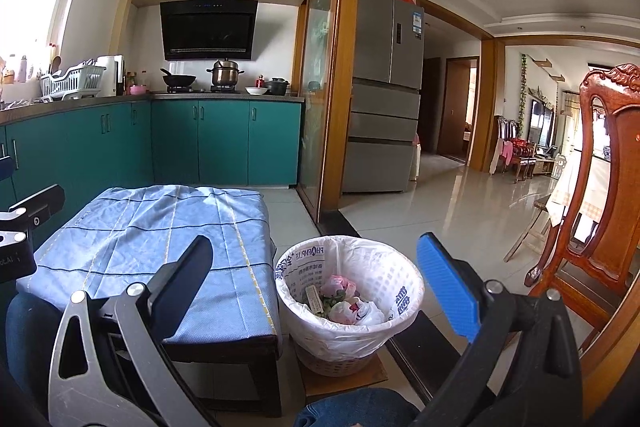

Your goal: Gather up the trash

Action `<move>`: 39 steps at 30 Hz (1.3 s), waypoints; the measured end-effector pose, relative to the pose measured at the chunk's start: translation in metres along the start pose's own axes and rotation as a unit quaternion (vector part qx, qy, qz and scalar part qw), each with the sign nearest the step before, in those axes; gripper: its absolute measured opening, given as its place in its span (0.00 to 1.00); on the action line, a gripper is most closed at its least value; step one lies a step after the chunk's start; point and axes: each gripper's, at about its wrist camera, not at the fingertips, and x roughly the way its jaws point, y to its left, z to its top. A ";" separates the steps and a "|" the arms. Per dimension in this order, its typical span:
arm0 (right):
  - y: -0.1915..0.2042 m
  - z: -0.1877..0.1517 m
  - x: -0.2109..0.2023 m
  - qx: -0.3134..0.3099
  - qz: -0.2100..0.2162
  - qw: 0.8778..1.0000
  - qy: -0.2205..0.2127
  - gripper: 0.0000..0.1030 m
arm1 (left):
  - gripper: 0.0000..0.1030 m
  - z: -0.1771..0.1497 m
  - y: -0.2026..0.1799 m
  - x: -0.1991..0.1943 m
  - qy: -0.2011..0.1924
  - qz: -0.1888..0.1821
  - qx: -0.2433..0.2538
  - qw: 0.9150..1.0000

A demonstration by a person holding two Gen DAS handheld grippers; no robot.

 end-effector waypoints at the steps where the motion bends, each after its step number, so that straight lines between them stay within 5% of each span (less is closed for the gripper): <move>1: 0.000 0.000 0.000 0.000 0.000 1.000 0.000 0.97 | 0.97 0.000 0.000 0.000 0.000 0.000 0.000 1.000; 39: 0.008 0.002 -0.005 -0.012 -0.003 1.000 -0.003 0.97 | 0.97 -0.002 0.005 0.001 0.005 0.000 -0.003 1.000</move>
